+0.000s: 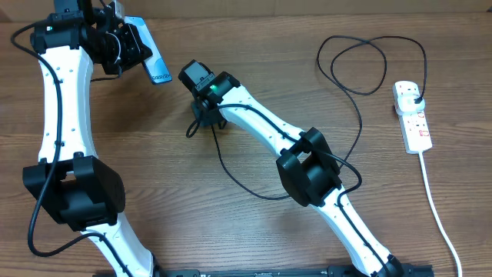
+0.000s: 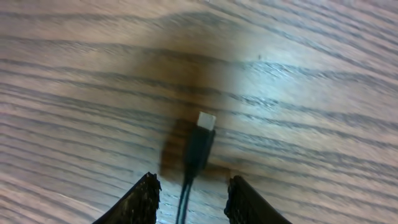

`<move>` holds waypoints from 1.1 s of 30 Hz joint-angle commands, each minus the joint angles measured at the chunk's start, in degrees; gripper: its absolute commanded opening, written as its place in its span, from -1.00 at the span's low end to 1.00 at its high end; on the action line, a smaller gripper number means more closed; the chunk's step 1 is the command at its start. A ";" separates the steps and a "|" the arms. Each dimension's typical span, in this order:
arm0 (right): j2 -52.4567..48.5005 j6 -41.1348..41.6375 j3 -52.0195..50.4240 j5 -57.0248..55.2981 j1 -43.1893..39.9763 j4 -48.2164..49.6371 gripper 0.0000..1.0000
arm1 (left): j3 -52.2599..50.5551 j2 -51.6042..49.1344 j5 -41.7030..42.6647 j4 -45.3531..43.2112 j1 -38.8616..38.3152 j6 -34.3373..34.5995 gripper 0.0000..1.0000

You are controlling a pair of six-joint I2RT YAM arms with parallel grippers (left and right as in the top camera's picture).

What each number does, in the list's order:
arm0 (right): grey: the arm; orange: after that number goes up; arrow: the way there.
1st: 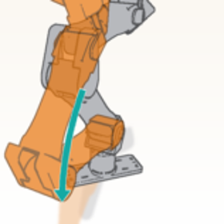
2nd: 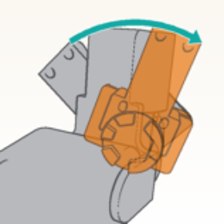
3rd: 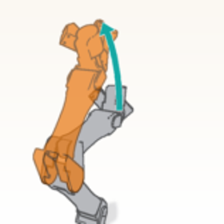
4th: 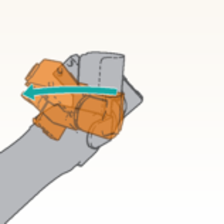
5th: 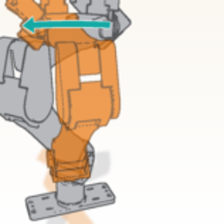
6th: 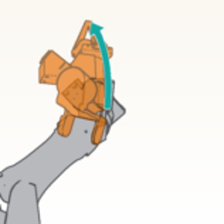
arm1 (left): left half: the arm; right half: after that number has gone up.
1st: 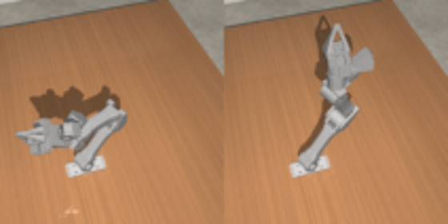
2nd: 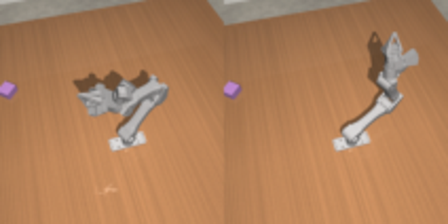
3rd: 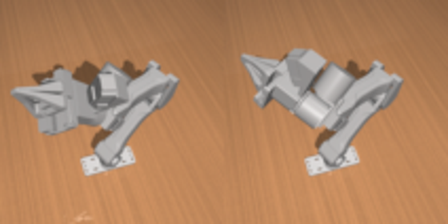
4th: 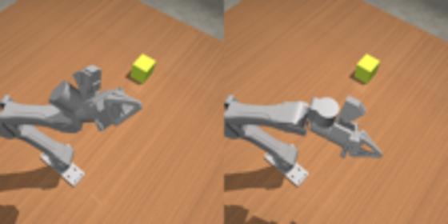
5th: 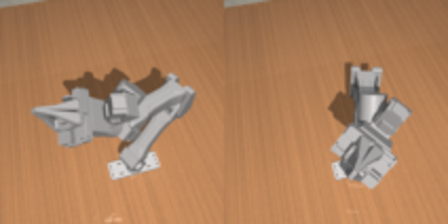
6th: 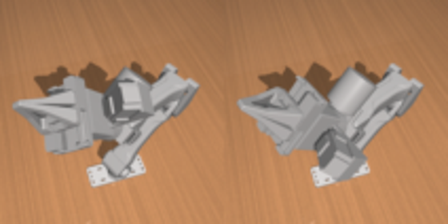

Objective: Plug charger to phone and switch on socket

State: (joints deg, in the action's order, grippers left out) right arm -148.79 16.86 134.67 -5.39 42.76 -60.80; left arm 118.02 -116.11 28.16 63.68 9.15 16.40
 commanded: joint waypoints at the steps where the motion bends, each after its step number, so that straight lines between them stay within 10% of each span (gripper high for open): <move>1: -0.79 0.07 -0.55 0.98 0.02 0.63 -0.27 | 0.57 0.28 0.35 -0.15 0.22 0.33 -0.92; 13: -0.81 0.68 -2.34 0.96 0.02 3.10 -0.39 | 0.57 0.28 0.35 0.00 0.22 0.33 -0.92; 21: -0.81 0.68 -2.34 1.01 0.02 1.73 -0.92 | 0.57 0.28 0.35 0.17 0.22 0.33 -0.92; 33: -0.81 -1.36 -2.34 5.77 0.02 -16.44 -0.92 | 0.57 0.28 0.37 0.24 0.22 0.37 -0.92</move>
State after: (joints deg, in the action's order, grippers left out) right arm -148.33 17.28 133.56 -2.07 42.74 -72.27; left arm 118.02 -116.11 27.99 64.14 9.15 16.40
